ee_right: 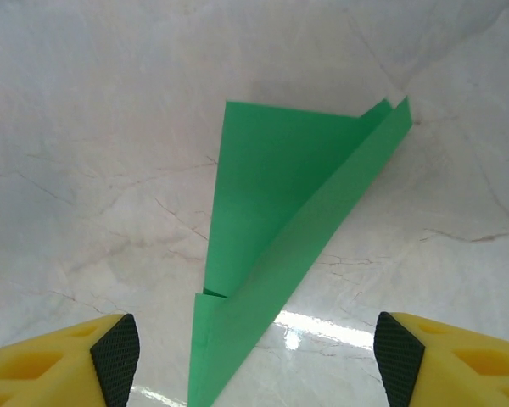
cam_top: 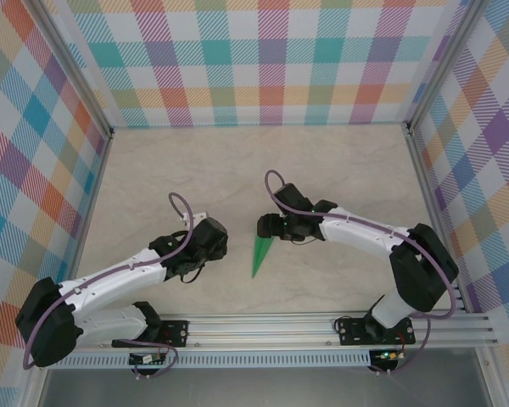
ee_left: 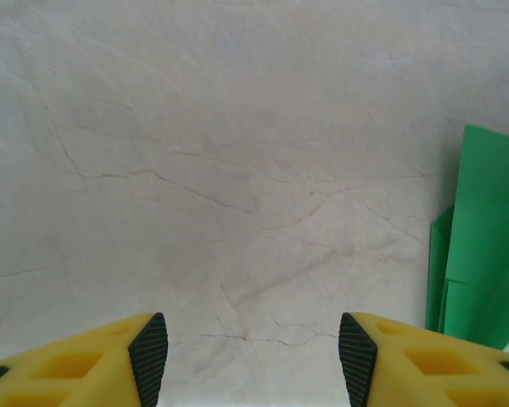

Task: Fold a paper plane with a square sheet of paper (fold left side to right side)
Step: Move the paper plane to the center of the table.

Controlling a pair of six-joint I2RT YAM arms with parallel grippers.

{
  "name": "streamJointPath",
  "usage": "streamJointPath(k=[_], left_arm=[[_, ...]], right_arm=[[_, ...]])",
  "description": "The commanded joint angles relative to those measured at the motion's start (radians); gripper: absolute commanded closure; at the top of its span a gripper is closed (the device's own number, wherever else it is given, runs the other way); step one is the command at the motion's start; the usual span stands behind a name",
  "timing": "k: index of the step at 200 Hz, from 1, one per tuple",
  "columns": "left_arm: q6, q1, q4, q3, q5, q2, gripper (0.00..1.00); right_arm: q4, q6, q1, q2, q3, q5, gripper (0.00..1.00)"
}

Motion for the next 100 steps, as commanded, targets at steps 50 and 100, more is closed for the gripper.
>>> streamJointPath(k=[50, 100], left_arm=[[-0.033, -0.008, -0.032, 0.012, -0.055, -0.016, 0.41], [-0.032, -0.008, -0.062, 0.023, -0.095, -0.032, 0.41]], right_arm=[[-0.027, 0.055, 0.04, 0.094, 0.04, -0.001, 0.63], [0.06, 0.003, 0.06, -0.037, 0.031, -0.146, 1.0]])
